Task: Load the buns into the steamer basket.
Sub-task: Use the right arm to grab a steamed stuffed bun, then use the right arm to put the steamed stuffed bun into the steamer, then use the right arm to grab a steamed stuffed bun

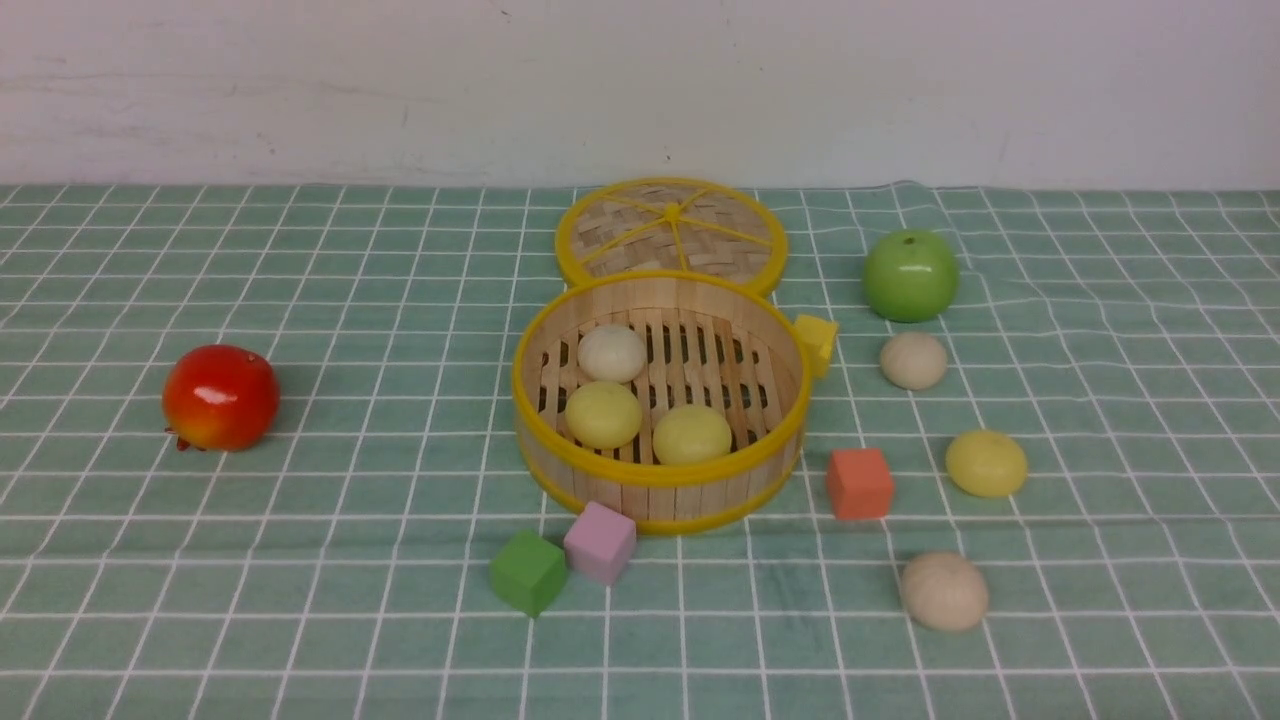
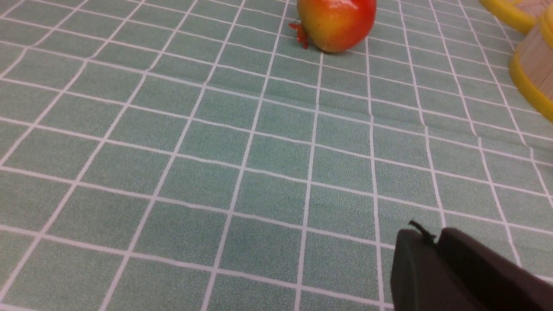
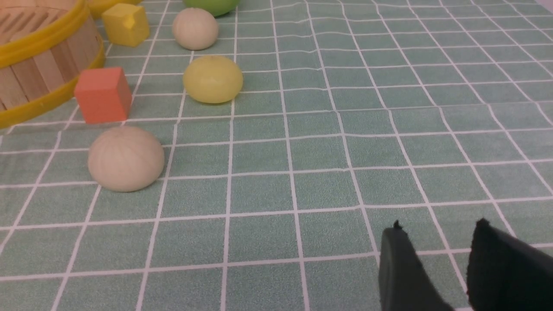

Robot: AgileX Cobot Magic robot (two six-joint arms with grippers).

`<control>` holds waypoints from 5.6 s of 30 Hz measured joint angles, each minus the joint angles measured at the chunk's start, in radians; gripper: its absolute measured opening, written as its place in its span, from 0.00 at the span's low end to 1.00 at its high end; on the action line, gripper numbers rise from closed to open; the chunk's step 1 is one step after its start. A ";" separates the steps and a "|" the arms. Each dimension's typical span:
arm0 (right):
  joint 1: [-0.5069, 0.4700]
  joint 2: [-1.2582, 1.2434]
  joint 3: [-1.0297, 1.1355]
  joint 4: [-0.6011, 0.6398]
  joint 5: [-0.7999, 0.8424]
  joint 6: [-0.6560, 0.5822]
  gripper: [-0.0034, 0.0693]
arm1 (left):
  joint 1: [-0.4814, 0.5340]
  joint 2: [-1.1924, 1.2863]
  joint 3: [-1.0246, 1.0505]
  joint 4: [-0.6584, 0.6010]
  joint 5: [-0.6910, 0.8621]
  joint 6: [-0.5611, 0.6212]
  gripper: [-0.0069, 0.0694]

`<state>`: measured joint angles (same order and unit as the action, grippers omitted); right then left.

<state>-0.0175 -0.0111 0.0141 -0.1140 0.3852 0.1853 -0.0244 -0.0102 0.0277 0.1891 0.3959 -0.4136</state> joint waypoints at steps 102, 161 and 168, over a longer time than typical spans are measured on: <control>0.298 1.786 -1.123 0.363 0.309 -0.221 0.06 | 0.000 0.000 0.000 0.000 0.000 0.000 0.26; 0.121 2.182 -2.114 0.536 0.697 -0.334 0.69 | 0.000 0.000 0.002 0.000 0.000 0.000 0.31; 0.114 2.226 -2.114 0.324 0.729 -0.185 0.53 | 0.000 0.000 0.002 0.000 0.000 0.000 0.32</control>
<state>0.0966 2.2145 -2.1001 0.2101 1.1147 0.0000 -0.0244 -0.0102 0.0300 0.1891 0.3959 -0.4136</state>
